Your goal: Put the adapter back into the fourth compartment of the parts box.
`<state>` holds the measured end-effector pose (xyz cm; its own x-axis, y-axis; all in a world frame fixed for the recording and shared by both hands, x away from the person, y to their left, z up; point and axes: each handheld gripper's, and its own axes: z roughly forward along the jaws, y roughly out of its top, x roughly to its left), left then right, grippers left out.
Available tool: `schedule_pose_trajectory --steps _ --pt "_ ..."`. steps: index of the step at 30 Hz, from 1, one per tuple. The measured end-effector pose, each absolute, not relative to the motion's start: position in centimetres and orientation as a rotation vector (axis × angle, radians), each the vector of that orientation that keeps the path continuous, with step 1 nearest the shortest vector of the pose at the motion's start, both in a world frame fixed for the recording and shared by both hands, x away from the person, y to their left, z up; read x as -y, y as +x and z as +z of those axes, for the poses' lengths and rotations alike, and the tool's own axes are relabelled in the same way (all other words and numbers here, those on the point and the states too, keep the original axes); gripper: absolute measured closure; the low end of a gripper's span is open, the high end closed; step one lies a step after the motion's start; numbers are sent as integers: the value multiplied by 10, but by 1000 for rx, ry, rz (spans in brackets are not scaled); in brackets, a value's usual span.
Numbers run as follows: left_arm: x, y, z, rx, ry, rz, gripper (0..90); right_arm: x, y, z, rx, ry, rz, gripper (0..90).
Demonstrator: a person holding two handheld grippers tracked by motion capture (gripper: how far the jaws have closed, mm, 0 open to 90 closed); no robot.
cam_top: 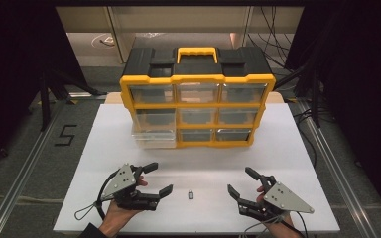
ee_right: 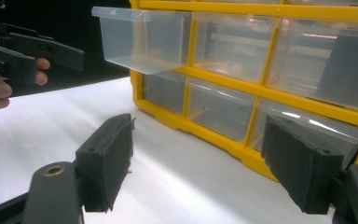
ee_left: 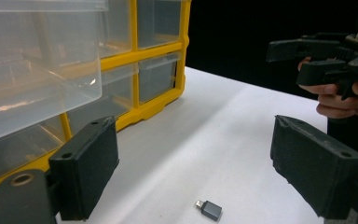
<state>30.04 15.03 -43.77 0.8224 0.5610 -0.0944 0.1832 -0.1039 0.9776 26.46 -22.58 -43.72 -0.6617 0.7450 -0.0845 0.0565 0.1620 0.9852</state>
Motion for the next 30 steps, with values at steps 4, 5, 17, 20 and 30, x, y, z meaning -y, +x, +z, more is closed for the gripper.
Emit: schedule_pose_trajectory --steps 4,5,17,20,30 --pt "-146 303 -438 -586 1701 327 147 225 265 -438 -1869 757 1545 259" --pt "-144 303 -438 -582 1709 323 147 225 265 -438 -1870 757 1545 259" --pt "-134 305 -440 -602 1792 273 155 225 265 -438 -1871 760 1544 259" --pt "-131 307 -441 -619 1828 264 156 225 266 -439 -1877 762 1536 259" --pt "-111 311 -447 -678 1974 219 160 226 266 -439 -1880 771 1533 259"
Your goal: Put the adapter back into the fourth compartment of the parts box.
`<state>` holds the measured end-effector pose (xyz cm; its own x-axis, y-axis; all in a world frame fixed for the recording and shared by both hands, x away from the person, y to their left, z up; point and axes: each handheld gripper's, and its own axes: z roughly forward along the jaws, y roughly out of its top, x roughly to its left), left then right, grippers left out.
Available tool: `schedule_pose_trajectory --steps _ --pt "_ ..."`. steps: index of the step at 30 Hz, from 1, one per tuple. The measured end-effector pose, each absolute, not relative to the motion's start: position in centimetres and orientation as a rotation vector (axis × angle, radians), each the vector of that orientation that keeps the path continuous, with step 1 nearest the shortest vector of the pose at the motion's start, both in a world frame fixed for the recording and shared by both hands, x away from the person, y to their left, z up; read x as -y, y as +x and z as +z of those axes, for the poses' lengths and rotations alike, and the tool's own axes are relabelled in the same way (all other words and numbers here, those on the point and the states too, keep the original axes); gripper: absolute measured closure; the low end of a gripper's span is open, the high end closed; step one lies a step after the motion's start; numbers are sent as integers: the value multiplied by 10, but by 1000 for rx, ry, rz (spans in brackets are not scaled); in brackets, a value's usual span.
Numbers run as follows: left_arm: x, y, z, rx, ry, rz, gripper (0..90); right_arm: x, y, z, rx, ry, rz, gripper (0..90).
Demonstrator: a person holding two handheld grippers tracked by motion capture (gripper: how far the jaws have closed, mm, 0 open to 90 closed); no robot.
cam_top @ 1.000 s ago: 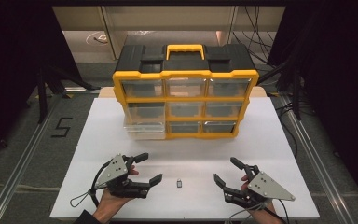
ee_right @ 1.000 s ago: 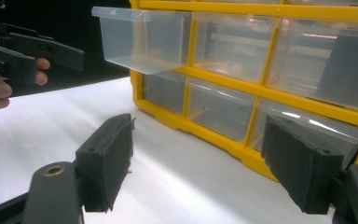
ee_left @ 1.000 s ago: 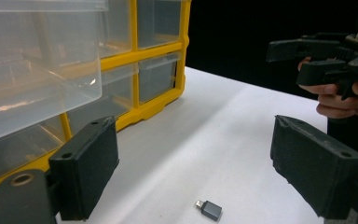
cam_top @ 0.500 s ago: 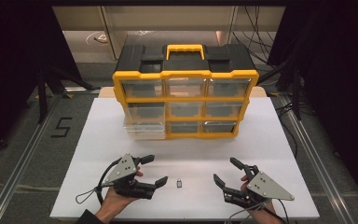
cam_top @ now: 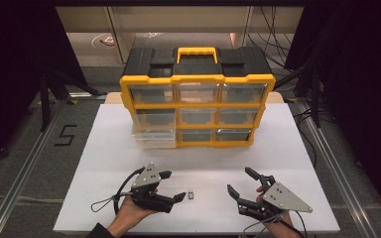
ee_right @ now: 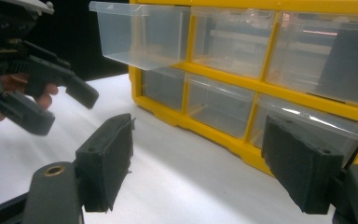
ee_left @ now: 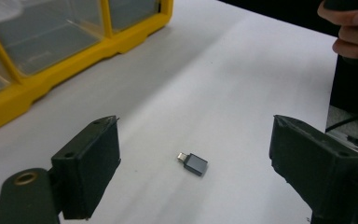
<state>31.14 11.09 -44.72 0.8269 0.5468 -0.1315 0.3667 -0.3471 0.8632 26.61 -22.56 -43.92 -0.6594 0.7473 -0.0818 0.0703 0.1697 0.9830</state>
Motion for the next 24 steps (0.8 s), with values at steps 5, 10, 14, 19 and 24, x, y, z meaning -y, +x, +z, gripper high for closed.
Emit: schedule_pose_trajectory --steps 5,10,14,19,24 --pt "-102 313 -448 -677 2029 237 160 225 266 -439 -1876 770 1535 259" --pt "-96 314 -450 -665 2072 238 167 226 266 -439 -1879 770 1532 259" --pt "-84 315 -453 -648 2153 240 182 225 266 -439 -1877 768 1534 259" --pt "-75 318 -458 -630 2207 220 202 226 266 -439 -1878 767 1535 259" --pt "-70 319 -460 -622 2234 224 226 226 266 -439 -1882 770 1535 259"
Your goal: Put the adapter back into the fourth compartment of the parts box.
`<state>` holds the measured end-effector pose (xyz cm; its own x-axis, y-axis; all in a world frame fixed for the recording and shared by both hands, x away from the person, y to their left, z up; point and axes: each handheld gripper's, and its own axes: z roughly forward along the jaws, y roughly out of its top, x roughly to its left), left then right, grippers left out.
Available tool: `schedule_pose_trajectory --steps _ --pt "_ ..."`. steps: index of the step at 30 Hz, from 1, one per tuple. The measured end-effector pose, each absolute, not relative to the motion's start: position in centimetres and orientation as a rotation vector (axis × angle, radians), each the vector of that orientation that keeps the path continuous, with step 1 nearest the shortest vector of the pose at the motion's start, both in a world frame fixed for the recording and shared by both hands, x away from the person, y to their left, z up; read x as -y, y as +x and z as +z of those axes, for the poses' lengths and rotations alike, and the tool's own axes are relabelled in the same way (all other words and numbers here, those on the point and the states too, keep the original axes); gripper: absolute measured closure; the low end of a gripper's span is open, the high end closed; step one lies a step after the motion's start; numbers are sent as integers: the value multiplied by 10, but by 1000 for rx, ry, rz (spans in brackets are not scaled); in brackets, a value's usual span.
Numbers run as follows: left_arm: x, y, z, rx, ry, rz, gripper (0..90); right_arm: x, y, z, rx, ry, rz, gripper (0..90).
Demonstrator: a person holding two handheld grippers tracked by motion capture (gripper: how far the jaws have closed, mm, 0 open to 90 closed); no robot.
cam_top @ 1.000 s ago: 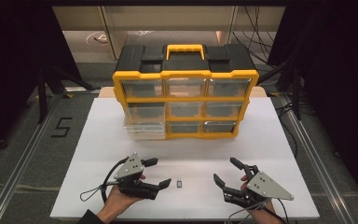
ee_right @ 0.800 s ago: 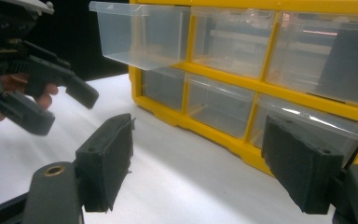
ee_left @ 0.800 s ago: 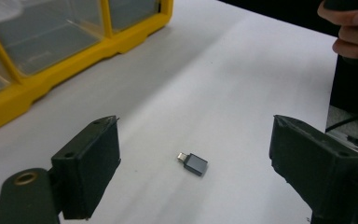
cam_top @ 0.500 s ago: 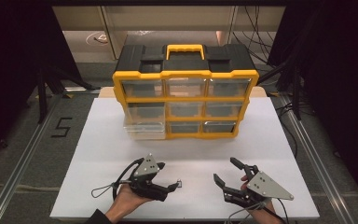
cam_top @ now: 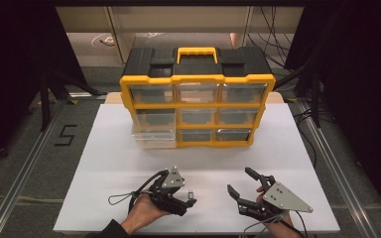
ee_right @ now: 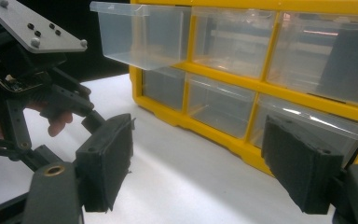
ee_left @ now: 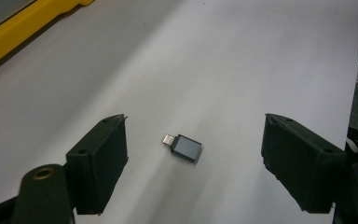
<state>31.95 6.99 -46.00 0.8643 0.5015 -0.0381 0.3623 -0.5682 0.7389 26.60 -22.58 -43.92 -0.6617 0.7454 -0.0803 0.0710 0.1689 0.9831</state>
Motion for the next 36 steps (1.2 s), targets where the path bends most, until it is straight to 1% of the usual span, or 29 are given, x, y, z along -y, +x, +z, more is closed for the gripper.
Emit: schedule_pose_trajectory --steps 4,10,16,21,31,36 --pt "-67 321 -461 -621 2261 230 241 225 266 -439 -1883 771 1534 259" --pt "-63 324 -464 -632 2304 230 297 226 266 -439 -1883 770 1535 259" --pt "-56 326 -469 -621 2349 211 323 225 266 -439 -1884 770 1536 259" --pt "-53 327 -470 -624 2368 207 368 226 266 -439 -1884 771 1536 259" --pt "-49 334 -475 -701 2375 169 459 226 266 -439 -1883 767 1537 259" --pt "-46 335 -479 -685 2417 181 503 226 266 -439 -1882 767 1538 259"
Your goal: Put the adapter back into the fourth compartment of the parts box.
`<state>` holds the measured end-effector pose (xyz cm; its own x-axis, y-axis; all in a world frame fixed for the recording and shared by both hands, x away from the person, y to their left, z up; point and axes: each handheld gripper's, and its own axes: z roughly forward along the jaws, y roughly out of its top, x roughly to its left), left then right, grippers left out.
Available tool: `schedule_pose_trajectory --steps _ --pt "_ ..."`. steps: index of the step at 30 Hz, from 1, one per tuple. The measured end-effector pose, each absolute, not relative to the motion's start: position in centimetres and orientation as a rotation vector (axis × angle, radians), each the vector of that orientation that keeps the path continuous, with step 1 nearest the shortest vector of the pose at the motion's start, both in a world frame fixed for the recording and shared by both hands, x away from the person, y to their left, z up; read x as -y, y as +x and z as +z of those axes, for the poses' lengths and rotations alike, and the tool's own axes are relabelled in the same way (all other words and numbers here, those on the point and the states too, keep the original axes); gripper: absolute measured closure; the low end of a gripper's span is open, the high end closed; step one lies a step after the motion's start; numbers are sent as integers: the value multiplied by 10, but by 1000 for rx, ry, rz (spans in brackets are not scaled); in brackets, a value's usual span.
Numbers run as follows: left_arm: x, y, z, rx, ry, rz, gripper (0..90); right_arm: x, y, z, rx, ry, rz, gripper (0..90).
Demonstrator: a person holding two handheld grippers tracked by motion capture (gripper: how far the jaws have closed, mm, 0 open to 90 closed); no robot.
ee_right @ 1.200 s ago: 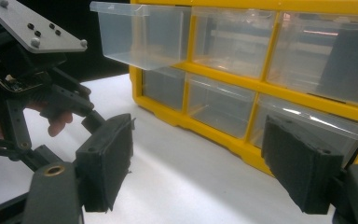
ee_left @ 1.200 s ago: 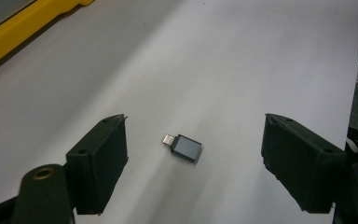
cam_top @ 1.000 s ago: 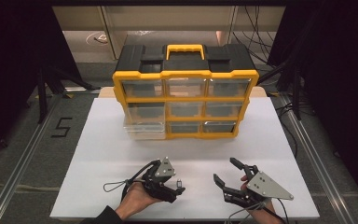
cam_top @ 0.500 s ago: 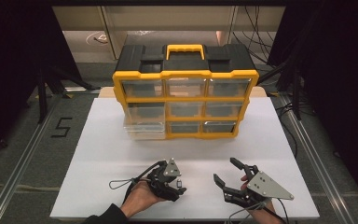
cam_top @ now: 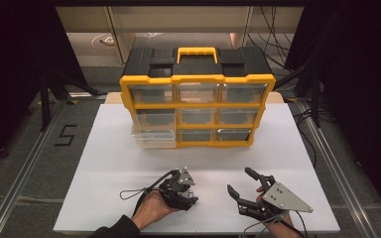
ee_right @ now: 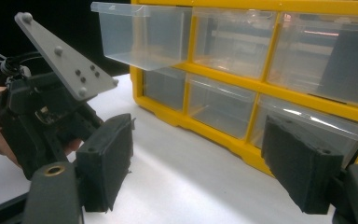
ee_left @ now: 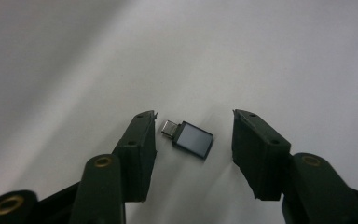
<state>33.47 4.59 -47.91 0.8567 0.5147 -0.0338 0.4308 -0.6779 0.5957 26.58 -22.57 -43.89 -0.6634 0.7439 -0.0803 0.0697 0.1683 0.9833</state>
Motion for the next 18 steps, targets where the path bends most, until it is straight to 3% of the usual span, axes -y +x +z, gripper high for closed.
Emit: schedule_pose_trajectory --steps 8,18 --pt "-43 334 -480 -673 2408 202 567 226 266 -439 -1883 766 1537 259" --pt "-39 332 -479 -614 2434 210 720 226 266 -439 -1881 764 1537 260"
